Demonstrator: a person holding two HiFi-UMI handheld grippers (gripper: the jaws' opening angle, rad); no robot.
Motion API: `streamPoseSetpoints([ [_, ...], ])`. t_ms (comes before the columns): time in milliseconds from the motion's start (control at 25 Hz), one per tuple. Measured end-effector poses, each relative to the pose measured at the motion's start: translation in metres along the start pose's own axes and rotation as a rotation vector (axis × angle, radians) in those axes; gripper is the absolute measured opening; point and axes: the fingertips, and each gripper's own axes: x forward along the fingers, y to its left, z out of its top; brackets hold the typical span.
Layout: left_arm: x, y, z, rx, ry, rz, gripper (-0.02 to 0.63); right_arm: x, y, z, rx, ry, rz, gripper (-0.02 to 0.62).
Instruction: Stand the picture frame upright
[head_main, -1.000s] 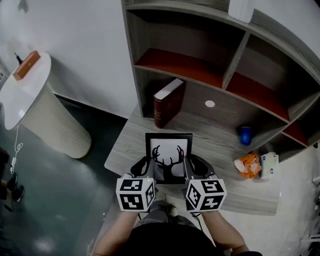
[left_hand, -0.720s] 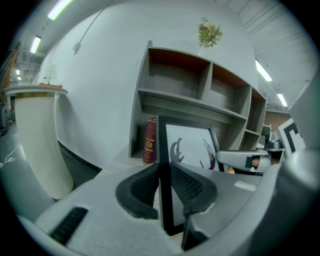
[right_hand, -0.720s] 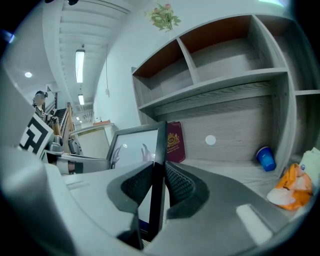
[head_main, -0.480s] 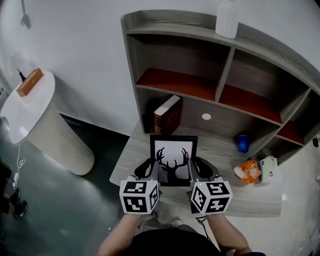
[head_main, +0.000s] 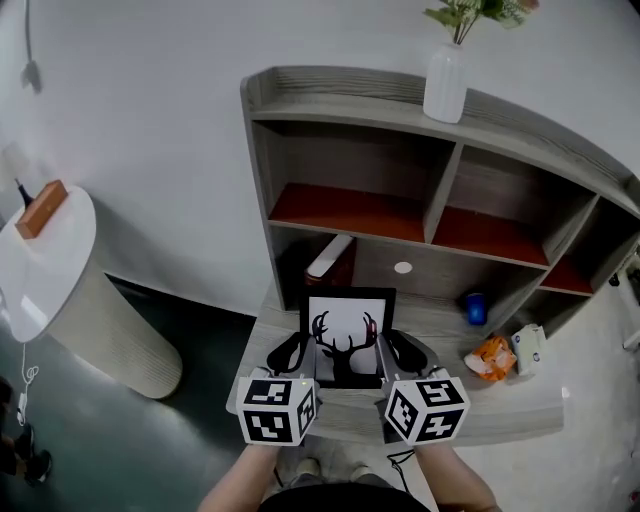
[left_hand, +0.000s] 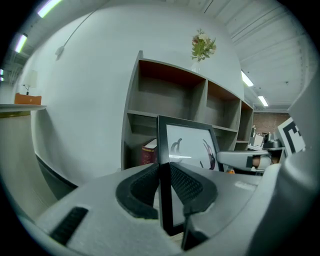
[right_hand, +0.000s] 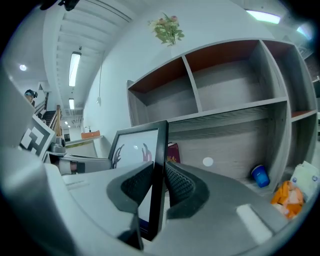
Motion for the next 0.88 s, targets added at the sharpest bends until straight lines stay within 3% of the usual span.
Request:
streamPoseSetpoints([
  [880,-0.007,0.043,0.07,0.064,-0.118,-0.116,0.069,0.022,0.045,0.059,-0.03,-0.124,-0.108,0.069],
])
